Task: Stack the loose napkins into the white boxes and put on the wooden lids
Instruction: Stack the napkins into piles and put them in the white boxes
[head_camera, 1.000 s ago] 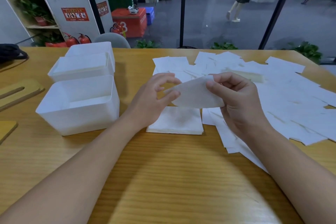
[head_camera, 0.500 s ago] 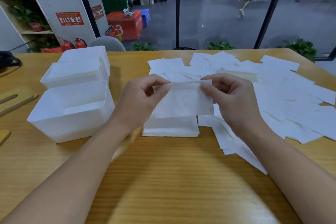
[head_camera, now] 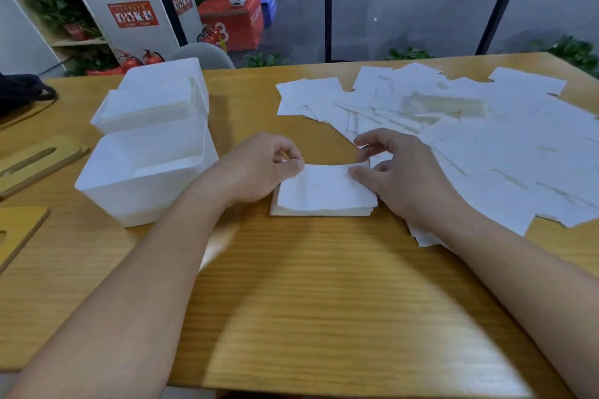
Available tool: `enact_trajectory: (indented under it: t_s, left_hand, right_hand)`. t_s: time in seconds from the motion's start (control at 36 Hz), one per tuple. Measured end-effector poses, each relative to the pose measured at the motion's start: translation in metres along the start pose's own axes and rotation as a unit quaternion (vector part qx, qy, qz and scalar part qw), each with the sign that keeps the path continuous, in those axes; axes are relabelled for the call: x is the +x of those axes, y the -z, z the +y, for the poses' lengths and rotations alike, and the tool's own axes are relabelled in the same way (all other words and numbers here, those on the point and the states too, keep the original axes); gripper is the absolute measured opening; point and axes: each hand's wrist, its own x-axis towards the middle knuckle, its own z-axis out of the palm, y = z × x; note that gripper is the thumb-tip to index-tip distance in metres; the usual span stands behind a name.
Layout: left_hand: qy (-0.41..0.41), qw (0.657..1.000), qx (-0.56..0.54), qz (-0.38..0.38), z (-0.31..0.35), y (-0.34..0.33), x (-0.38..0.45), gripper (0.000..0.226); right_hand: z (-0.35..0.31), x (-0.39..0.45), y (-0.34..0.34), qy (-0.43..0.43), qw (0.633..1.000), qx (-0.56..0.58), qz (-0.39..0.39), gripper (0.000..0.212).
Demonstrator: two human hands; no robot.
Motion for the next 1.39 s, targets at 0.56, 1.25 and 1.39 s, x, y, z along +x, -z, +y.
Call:
enact_trajectory:
  t_s: [0.56,1.25,1.39]
  left_hand:
    - [-0.02,0.997,0.06,0.047,-0.009,-0.004,0.007,0.013]
    - [-0.031,0.997,0.059,0.033,-0.016,-0.012,0.015,0.012]
    - [-0.034,0.997,0.064,0.034,-0.014,-0.012,0.012,0.01]
  right_hand:
    - [-0.006,0.02,-0.01,0.079,0.971,-0.222,-0.039,0.037]
    - [-0.006,0.067,-0.03,0.15,0.919,-0.34,-0.131,0.027]
    - [-0.003,0.046,-0.02,0.192,0.949,-0.244,-0.051,0.011]
